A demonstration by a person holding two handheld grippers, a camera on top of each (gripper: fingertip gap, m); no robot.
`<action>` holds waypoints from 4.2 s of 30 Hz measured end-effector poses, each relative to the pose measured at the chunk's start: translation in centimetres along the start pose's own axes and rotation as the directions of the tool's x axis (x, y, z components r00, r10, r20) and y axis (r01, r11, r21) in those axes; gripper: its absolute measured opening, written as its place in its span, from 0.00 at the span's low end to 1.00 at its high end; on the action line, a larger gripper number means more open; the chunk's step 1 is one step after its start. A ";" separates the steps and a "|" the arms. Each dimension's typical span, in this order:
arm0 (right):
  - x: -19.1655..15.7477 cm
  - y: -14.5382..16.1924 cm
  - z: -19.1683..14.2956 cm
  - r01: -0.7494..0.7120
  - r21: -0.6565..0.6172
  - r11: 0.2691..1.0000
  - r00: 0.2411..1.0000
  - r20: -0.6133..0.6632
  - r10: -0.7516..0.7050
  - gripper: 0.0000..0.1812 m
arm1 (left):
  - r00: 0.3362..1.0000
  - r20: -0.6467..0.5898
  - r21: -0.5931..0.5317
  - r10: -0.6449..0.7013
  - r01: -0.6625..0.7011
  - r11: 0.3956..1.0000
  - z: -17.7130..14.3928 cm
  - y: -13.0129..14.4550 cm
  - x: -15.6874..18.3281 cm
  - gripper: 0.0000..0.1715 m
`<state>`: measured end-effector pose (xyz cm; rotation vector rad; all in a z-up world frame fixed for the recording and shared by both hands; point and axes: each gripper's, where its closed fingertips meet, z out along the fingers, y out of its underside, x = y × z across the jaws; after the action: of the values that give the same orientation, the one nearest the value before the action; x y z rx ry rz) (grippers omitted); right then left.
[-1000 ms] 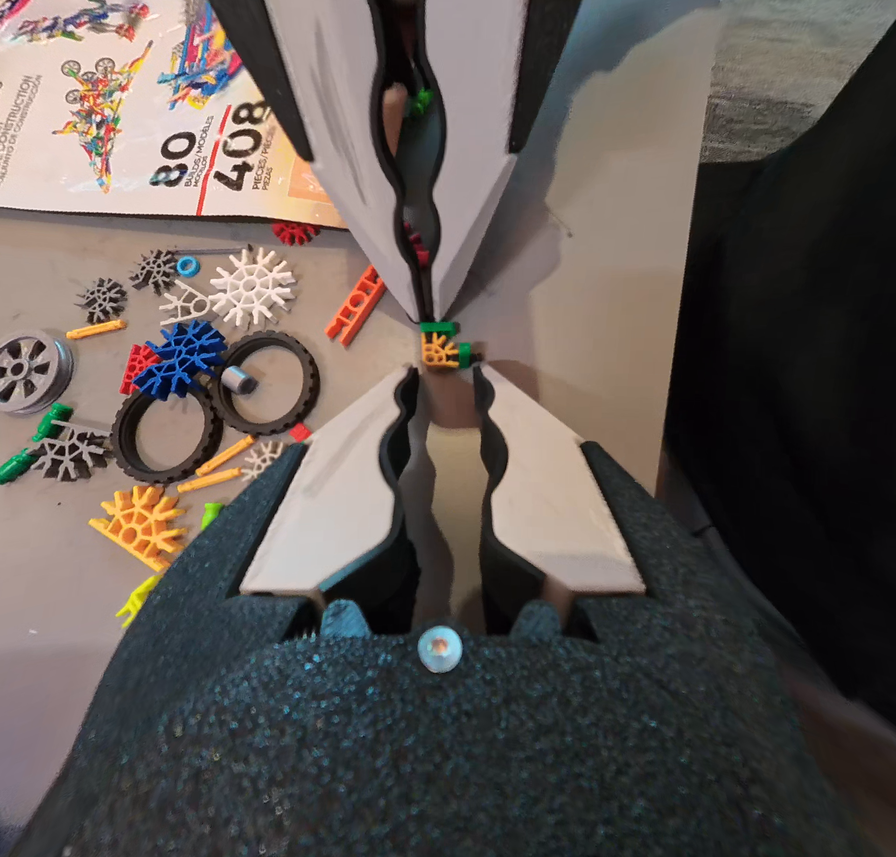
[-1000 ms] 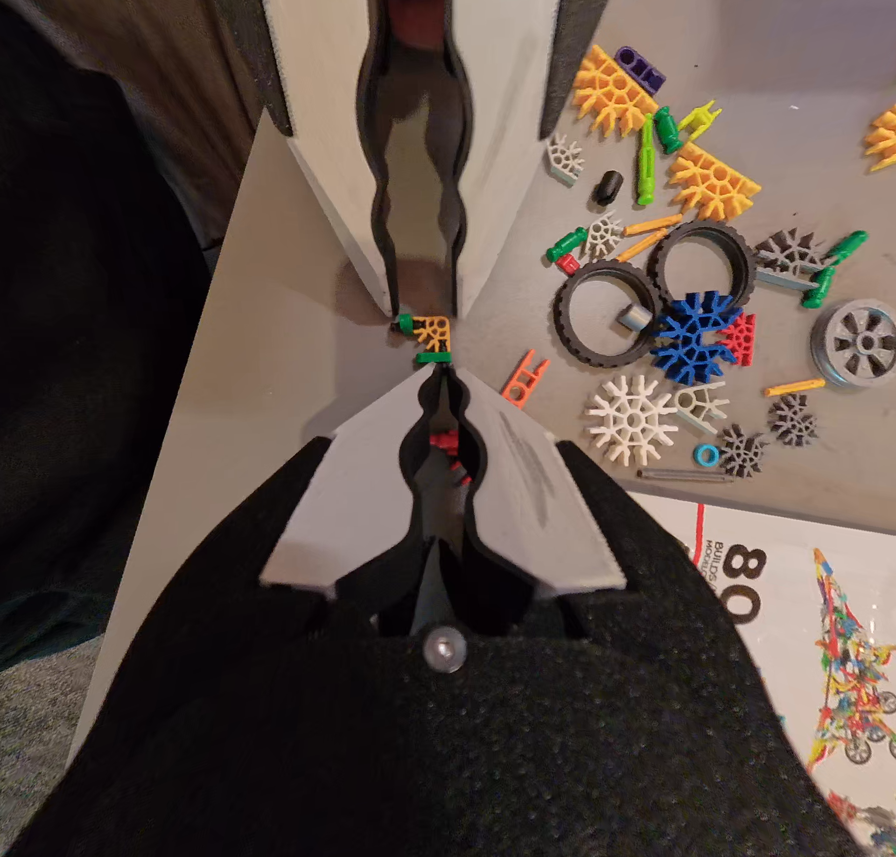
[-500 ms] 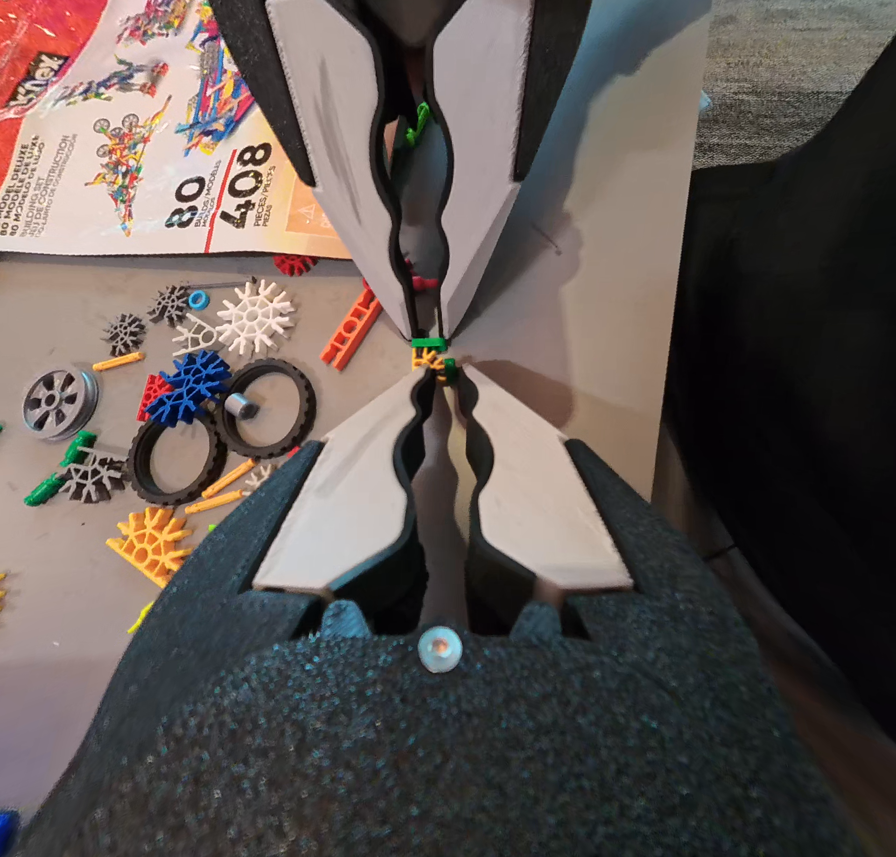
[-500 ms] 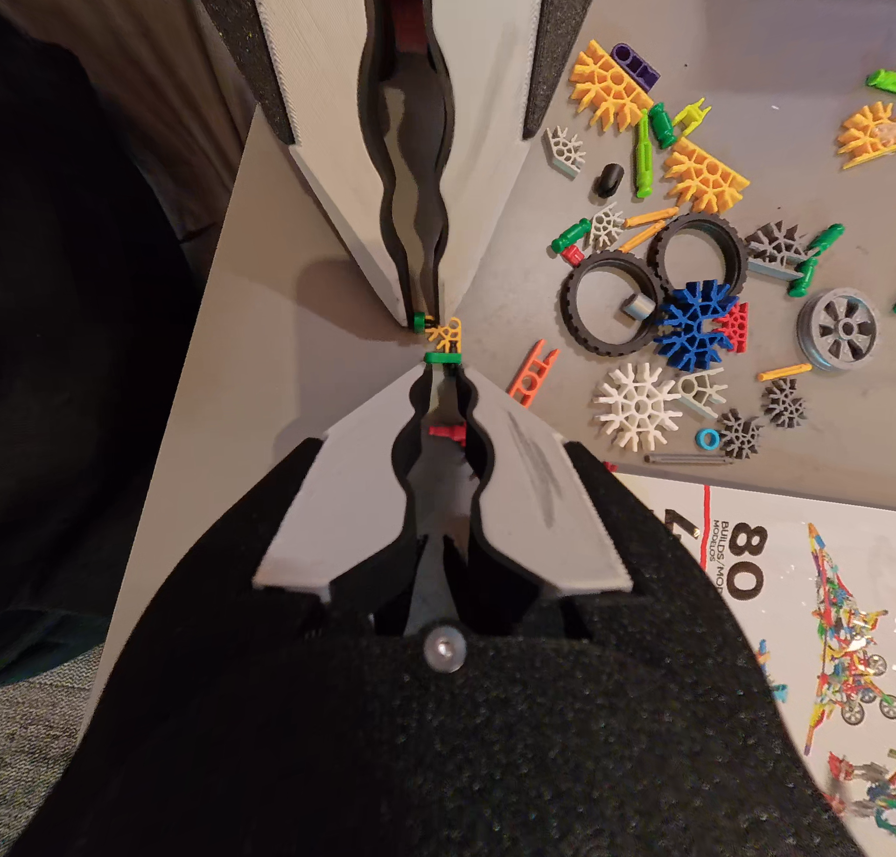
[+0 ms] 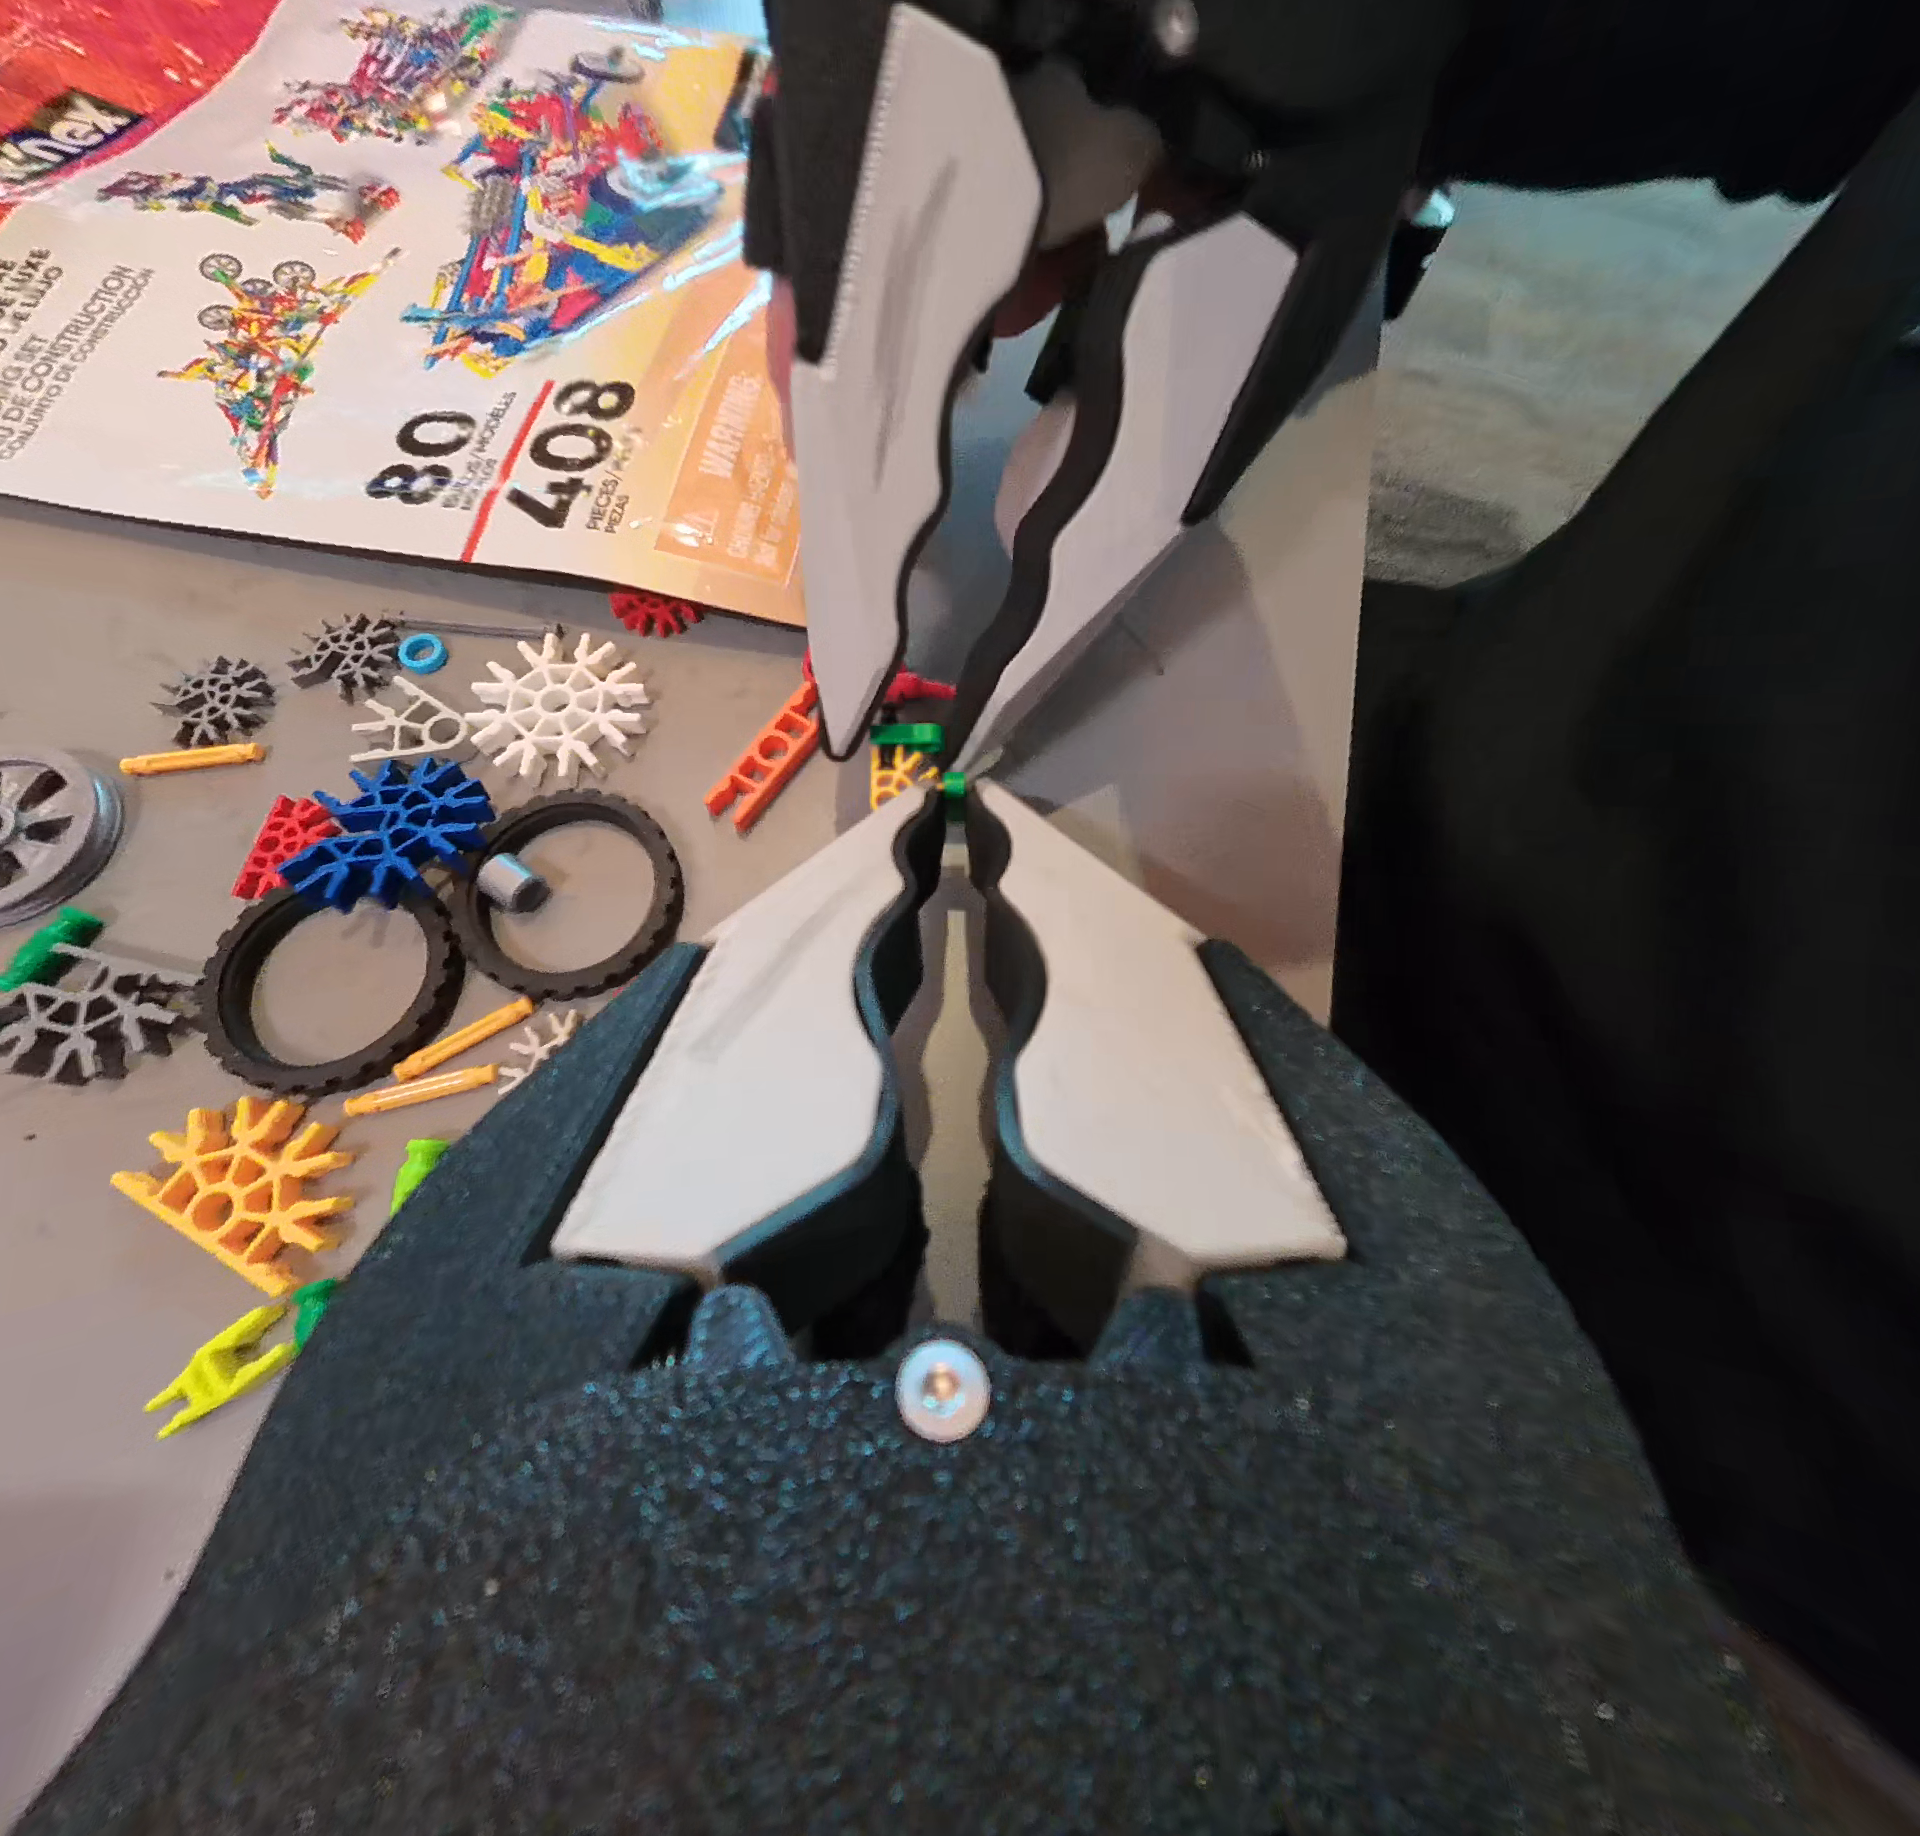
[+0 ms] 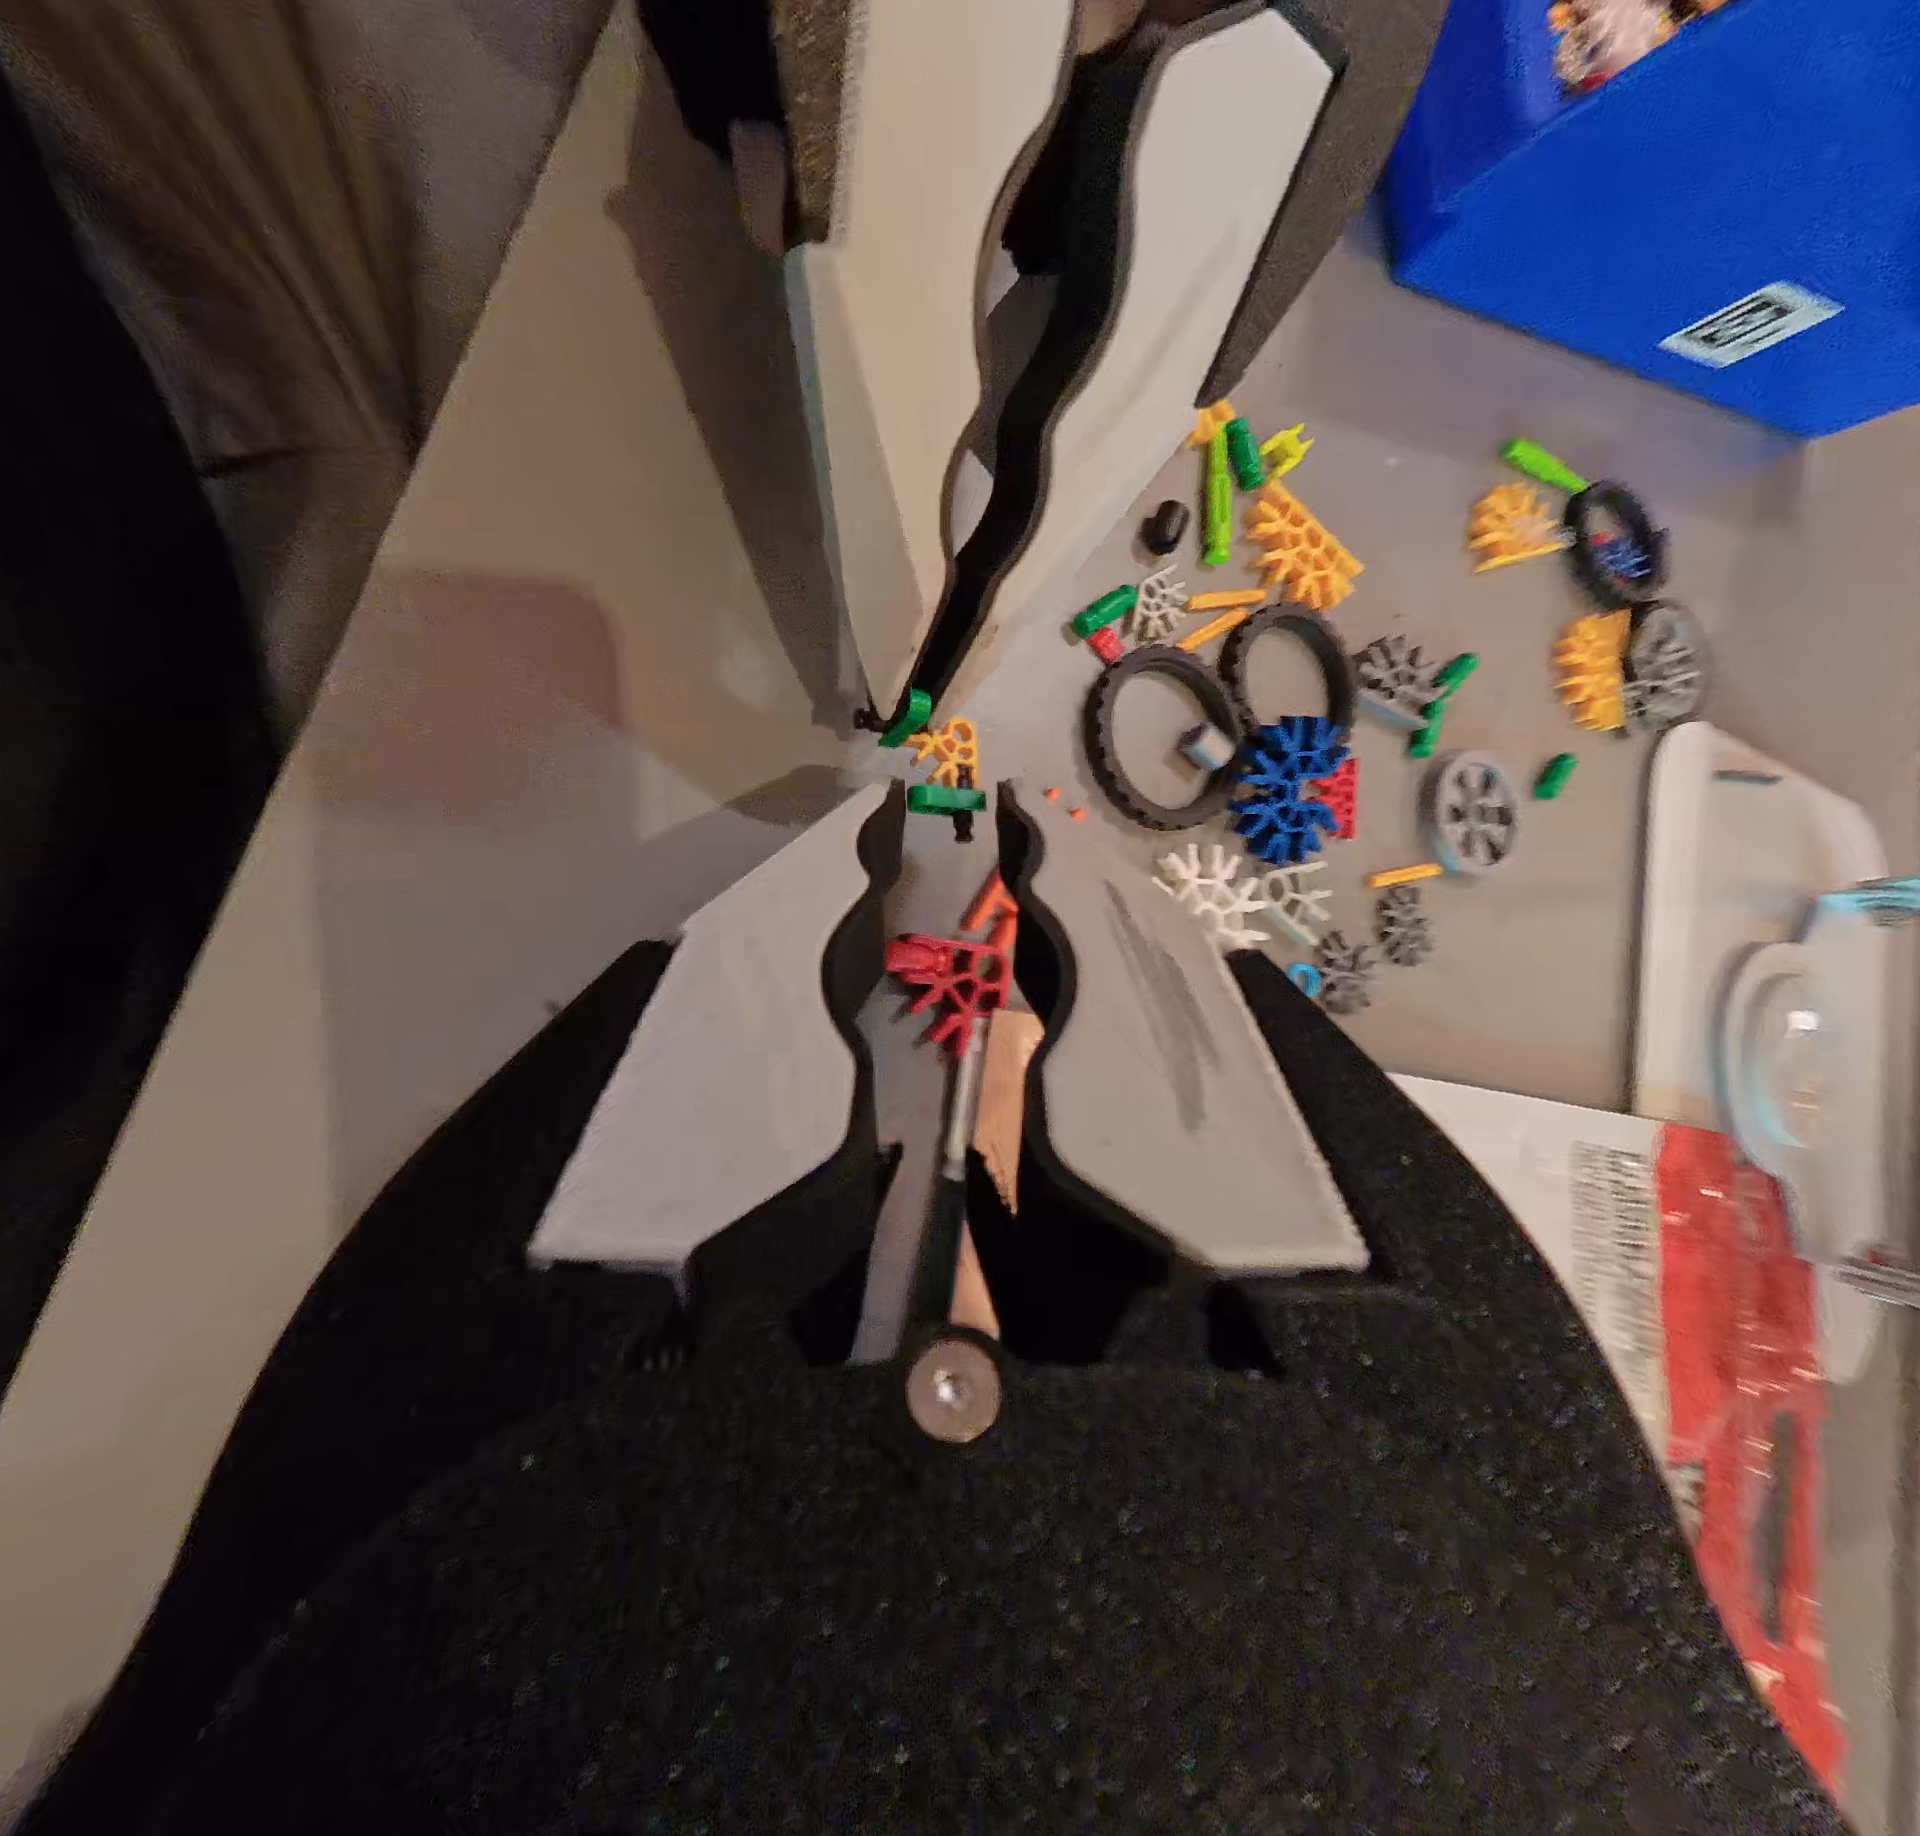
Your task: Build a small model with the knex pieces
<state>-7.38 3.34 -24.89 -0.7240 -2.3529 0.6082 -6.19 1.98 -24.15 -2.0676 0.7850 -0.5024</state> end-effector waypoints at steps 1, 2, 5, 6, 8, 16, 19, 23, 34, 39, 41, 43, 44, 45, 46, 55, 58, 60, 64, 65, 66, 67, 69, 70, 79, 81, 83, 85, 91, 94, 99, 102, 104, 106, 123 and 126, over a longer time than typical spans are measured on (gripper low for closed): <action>0.3 0.1 -0.1 0.038 -0.012 0.999 0.999 -0.036 -0.039 0.08 | 1.000 -0.004 0.013 -0.015 0.015 1.000 -0.1 -0.2 -0.2 0.01; 0.4 0.0 -0.2 0.069 -0.015 0.997 0.996 -0.061 -0.070 0.07 | 0.999 -0.012 0.023 -0.031 0.031 0.999 -0.2 -0.3 -0.2 0.01; 0.5 -0.3 -0.5 0.108 -0.006 0.994 0.990 -0.095 -0.108 0.07 | 0.999 -0.029 0.040 -0.035 0.037 0.999 -0.5 -0.7 -0.2 0.01; 0.5 -0.3 -0.5 0.120 -0.005 0.993 0.988 -0.097 -0.120 0.07 | 0.999 -0.034 0.038 -0.027 0.028 0.999 -0.5 -0.7 0.0 0.01; 0.4 -0.3 -0.6 0.103 -0.001 0.995 0.991 -0.085 -0.103 0.07 | 1.000 -0.024 0.028 0.002 -0.002 1.000 -0.5 -0.7 0.0 0.01; -0.5 -0.4 -1.0 -0.285 0.045 0.958 0.942 0.198 0.271 0.06 | 0.985 0.008 -0.074 0.173 -0.172 0.982 -0.3 -0.6 0.5 0.01; -0.8 -0.4 -1.0 -0.450 0.018 0.893 0.848 0.322 0.421 0.06 | 0.968 0.027 -0.126 0.251 -0.246 0.961 -0.2 -0.5 0.5 0.01; -0.8 -0.6 -1.0 -0.604 -0.016 0.797 0.713 0.435 0.550 0.06 | 0.946 0.042 -0.172 0.321 -0.310 0.935 -0.2 -0.4 0.5 0.01; 0.8 -2.2 -2.4 -0.807 0.048 0.588 0.507 0.566 0.650 0.07 | 0.870 0.113 -0.220 0.480 -0.449 0.866 -1.6 -1.8 -0.4 0.01; 2.3 -1.5 -3.0 -0.697 0.188 0.692 0.702 0.373 0.606 0.10 | 0.838 0.153 -0.279 0.524 -0.472 0.837 -1.9 -1.7 -1.4 0.01; 2.7 -1.3 -3.0 -0.593 0.224 0.773 0.802 0.251 0.542 0.10 | 0.838 0.152 -0.263 0.524 -0.476 0.839 -1.8 -2.0 -1.2 0.01; 2.6 -1.4 -2.9 -0.548 0.225 0.806 0.835 0.208 0.509 0.10 | 0.838 0.154 -0.267 0.523 -0.475 0.839 -1.7 -2.1 -1.2 0.01; 2.7 -1.5 -2.9 -0.516 0.231 0.825 0.856 0.176 0.486 0.10 | 0.839 0.165 -0.269 0.518 -0.467 0.842 -1.7 -2.1 -1.4 0.01; 2.6 -1.6 -3.0 -0.500 0.231 0.835 0.866 0.171 0.471 0.10 | 0.847 0.165 -0.255 0.506 -0.459 0.851 -1.7 -2.3 -1.4 0.01; 2.4 -1.7 -3.0 -0.497 0.226 0.838 0.867 0.179 0.465 0.10 | 0.856 0.166 -0.227 0.489 -0.450 0.864 -1.7 -2.7 -1.3 0.01; 3.7 -2.0 -5.3 -0.634 0.336 0.697 0.772 0.213 0.599 0.10 | 0.969 0.112 0.155 0.219 -0.234 0.960 -3.5 -6.7 -1.2 0.01; 4.5 -2.8 -6.6 -0.708 0.409 0.576 0.698 0.279 0.659 0.10 | 0.987 0.078 0.270 0.139 -0.155 0.950 -4.2 -8.0 -1.4 0.01; 4.9 -3.2 -7.3 -0.716 0.458 0.526 0.680 0.290 0.673 0.11 | 0.994 0.048 0.336 0.103 -0.113 0.935 -4.5 -8.9 -1.3 0.01; 5.5 -3.7 -8.3 -0.594 0.559 0.578 0.747 0.118 0.654 0.15 | 0.999 0.034 0.439 0.015 -0.028 0.898 -4.7 -10.3 -1.9 0.01; 5.6 -3.8 -8.5 -0.555 0.569 0.607 0.762 0.055 0.645 0.18 | 1.000 0.028 0.465 -0.013 -0.001 0.885 -4.8 -10.6 -2.1 0.01; 5.6 -4.1 -8.6 -0.521 0.576 0.630 0.772 0.004 0.635 0.20 | 0.999 0.019 0.490 -0.034 0.020 0.872 -4.8 -11.0 -2.1 0.01; 5.8 -4.3 -8.9 -0.490 0.592 0.640 0.774 -0.041 0.631 0.20 | 0.998 0.018 0.514 -0.053 0.036 0.857 -4.8 -11.3 -2.2 0.01; 6.2 -4.5 -9.4 -0.437 0.603 0.668 0.764 -0.142 0.629 0.19 | 0.995 0.032 0.554 -0.092 0.059 0.831 -4.8 -12.0 -2.6 0.01; 6.6 -4.4 -9.7 -0.410 0.608 0.680 0.751 -0.198 0.630 0.16 | 0.994 0.039 0.572 -0.105 0.064 0.818 -4.7 -12.3 -2.7 0.01; 7.5 -3.9 -11.2 -0.577 0.736 0.354 0.598 0.087 0.797 0.05 | 0.957 0.281 0.602 -0.071 -0.118 0.790 -3.7 -13.6 -3.2 0.01; 7.5 -3.7 -11.3 -0.562 0.738 0.375 0.608 0.060 0.792 0.06 | 0.950 0.303 0.611 -0.076 -0.133 0.781 -3.7 -14.0 -3.2 0.01; 7.8 -3.6 -11.6 -0.539 0.748 0.388 0.601 0.018 0.799 0.05 | 0.945 0.317 0.610 -0.078 -0.140 0.780 -3.4 -14.1 -3.3 0.01; 7.9 -3.5 -11.6 -0.544 0.745 0.386 0.595 0.018 0.804 0.04 | 0.932 0.357 0.604 -0.069 -0.174 0.777 -3.3 -14.3 -3.4 0.01; 7.9 -3.4 -12.3 -0.572 0.773 0.274 0.566 0.130 0.814 0.02 | 0.918 0.395 0.596 -0.032 -0.230 0.769 -3.0 -14.9 -3.3 0.00; 7.9 -3.5 -12.8 -0.598 0.784 0.167 0.542 0.242 0.805 0.02 | 0.916 0.402 0.599 -0.016 -0.250 0.761 -3.0 -15.3 -3.1 0.01; 7.9 -3.2 -13.2 -0.607 0.788 0.101 0.523 0.302 0.797 0.01 | 0.895 0.446 0.562 0.031 -0.307 0.768 -2.7 -15.5 -3.1 0.01; 7.9 -3.0 -13.5 -0.584 0.802 0.124 0.537 0.266 0.801 0.00 | 0.886 0.461 0.543 0.056 -0.332 0.772 -2.4 -15.6 -3.0 0.01; 7.8 -2.9 -13.6 -0.582 0.801 0.140 0.545 0.256 0.798 0.00 | 0.885 0.462 0.539 0.063 -0.337 0.772 -2.4 -15.7 -3.0 0.01; 7.9 -2.8 -13.6 -0.569 0.805 0.169 0.550 0.220 0.806 0.00 | 0.884 0.462 0.538 0.063 -0.336 0.773 -2.3 -15.8 -3.0 0.01; 8.0 -1.8 -14.5 -0.630 0.775 -0.045 0.463 0.422 0.779 0.03 | 0.776 0.601 0.405 0.191 -0.502 0.764 -1.1 -16.4 -2.8 0.01; 8.0 -1.8 -14.6 -0.635 0.771 -0.048 0.460 0.428 0.778 0.03 | 0.780 0.598 0.417 0.184 -0.499 0.760 -1.0 -16.5 -2.8 0.01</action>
<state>-3.88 10.53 -10.19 -1.3550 -0.8816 1.9828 -3.05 10.72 -10.17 -1.3456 0.5821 0.0739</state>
